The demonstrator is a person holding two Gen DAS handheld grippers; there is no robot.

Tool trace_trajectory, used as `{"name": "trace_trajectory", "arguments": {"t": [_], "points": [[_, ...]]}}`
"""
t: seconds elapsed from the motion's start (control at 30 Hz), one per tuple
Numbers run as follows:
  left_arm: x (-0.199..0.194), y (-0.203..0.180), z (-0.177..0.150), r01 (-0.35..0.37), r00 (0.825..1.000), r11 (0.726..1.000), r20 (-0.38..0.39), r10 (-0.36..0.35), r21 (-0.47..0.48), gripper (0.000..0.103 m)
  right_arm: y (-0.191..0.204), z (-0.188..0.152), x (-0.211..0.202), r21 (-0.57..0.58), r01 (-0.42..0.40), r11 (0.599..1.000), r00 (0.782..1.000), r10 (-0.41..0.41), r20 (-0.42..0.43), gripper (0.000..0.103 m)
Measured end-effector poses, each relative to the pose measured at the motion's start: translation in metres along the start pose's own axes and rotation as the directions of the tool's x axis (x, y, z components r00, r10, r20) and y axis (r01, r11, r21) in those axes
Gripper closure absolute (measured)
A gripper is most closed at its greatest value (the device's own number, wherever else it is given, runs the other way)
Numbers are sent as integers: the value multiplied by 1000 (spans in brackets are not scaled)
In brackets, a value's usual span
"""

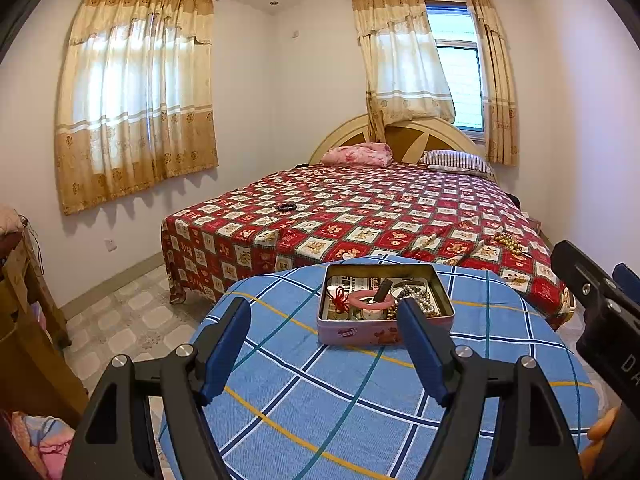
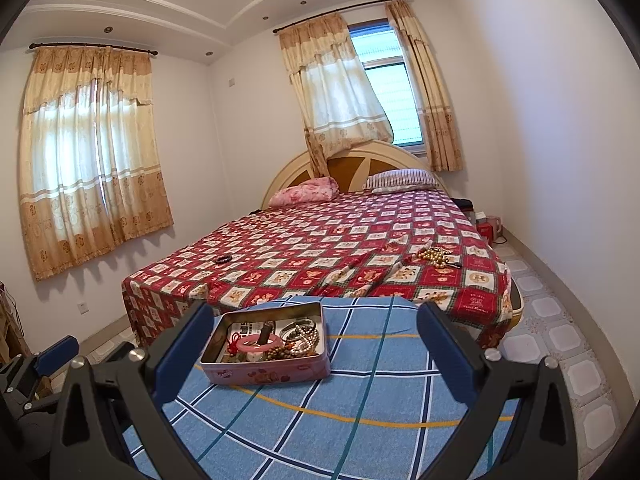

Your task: Organize jewelry

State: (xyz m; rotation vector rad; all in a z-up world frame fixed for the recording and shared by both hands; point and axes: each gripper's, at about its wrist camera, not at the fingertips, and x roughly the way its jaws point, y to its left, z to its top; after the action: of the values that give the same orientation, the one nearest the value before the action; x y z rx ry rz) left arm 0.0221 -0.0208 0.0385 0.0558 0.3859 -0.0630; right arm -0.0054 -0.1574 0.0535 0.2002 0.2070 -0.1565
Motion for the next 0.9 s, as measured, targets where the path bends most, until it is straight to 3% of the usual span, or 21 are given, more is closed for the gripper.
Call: {"name": "trace_trajectory", "arguments": {"t": [0.9], "points": [[1,-2,1,1,1000,1000,-2,-1,-1,27,0,-1,2,-5,-4,1000,1000,4,-5,0]]}}
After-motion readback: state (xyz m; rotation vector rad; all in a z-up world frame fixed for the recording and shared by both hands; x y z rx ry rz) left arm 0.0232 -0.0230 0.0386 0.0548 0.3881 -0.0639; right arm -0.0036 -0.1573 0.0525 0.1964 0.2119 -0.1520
